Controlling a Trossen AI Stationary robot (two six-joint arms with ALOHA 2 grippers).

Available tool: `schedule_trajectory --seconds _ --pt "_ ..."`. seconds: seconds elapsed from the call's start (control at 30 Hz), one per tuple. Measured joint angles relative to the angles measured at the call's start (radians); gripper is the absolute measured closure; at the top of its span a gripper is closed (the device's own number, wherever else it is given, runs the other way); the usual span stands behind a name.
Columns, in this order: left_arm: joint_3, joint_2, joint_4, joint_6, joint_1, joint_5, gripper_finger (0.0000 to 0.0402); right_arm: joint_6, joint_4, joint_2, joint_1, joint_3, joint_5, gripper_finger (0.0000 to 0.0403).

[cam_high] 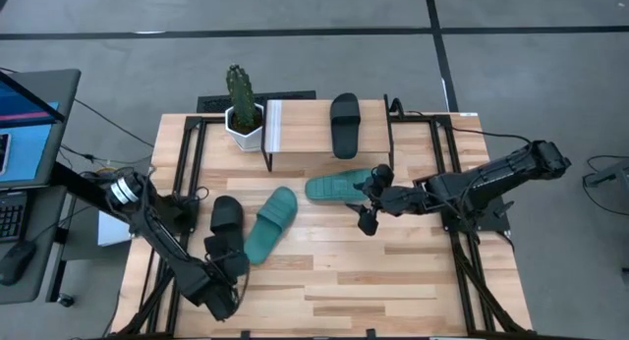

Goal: Pick and place slides into the shelf
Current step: Put the black slipper on the shelf

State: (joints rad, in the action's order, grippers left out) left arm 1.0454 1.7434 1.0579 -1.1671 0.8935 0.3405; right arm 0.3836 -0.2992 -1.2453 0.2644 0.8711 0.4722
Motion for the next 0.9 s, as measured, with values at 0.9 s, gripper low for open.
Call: schedule_trajectory --seconds 0.9 --pt "0.347 0.083 0.521 -0.096 0.046 0.034 0.0386 0.026 -0.008 0.000 0.028 0.000 0.030 0.0143"
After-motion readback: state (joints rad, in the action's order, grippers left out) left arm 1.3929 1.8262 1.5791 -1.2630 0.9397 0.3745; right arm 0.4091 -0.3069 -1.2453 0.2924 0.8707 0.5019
